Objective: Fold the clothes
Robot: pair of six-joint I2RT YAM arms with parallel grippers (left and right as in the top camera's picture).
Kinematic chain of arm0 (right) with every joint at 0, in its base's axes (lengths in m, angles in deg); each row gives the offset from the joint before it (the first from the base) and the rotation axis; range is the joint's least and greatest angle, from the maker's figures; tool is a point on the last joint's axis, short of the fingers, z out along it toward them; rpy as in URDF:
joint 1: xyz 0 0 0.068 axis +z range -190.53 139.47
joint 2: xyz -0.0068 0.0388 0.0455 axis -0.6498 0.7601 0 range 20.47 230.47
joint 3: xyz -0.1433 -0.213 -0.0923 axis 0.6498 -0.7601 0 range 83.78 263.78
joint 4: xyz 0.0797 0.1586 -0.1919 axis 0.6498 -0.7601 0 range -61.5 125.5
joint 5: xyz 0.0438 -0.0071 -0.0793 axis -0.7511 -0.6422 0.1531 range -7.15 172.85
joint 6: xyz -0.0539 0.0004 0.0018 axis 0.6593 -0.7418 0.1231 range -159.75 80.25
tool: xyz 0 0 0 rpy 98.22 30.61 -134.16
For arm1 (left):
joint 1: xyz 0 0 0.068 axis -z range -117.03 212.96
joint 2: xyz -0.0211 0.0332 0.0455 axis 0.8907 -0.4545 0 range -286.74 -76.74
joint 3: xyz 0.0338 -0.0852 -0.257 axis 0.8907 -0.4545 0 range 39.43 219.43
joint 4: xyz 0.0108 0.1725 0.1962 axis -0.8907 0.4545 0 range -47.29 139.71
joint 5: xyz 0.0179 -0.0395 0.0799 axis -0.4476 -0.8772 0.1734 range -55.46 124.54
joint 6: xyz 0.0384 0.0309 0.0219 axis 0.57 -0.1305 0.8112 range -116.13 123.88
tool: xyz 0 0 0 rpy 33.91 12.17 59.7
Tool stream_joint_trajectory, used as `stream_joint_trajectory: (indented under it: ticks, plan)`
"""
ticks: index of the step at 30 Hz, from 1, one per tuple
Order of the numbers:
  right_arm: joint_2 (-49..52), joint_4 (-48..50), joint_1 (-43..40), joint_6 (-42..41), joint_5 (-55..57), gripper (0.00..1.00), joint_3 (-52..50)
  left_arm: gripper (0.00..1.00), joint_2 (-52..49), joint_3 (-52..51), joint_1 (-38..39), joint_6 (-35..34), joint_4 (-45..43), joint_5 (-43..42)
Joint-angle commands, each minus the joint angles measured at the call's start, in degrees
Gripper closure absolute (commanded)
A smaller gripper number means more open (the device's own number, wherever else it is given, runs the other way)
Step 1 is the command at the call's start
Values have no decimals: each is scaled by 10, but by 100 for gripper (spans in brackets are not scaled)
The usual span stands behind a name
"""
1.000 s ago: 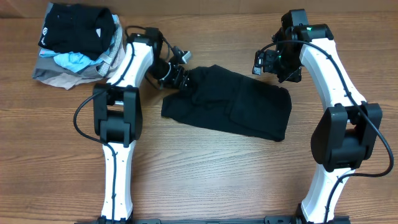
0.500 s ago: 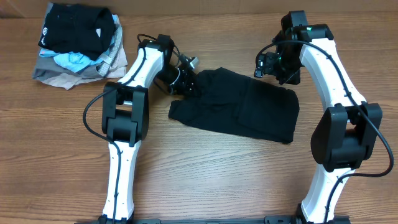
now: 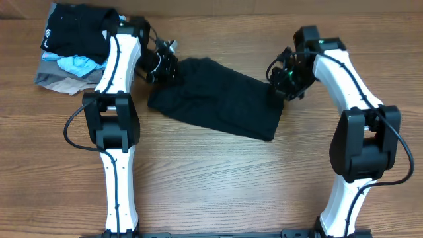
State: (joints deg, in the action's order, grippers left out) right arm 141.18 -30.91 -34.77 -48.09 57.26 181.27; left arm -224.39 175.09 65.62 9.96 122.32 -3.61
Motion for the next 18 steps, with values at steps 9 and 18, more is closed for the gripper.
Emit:
stream_joint_trajectory:
  ticks: [9,18]
  plan:
    - [-16,178,9,-51,-28,96,-186,96,24,166,26,-3,98,41]
    - [-16,201,9,-54,-28,96,-206,96,24,180,168,-6,92,65]
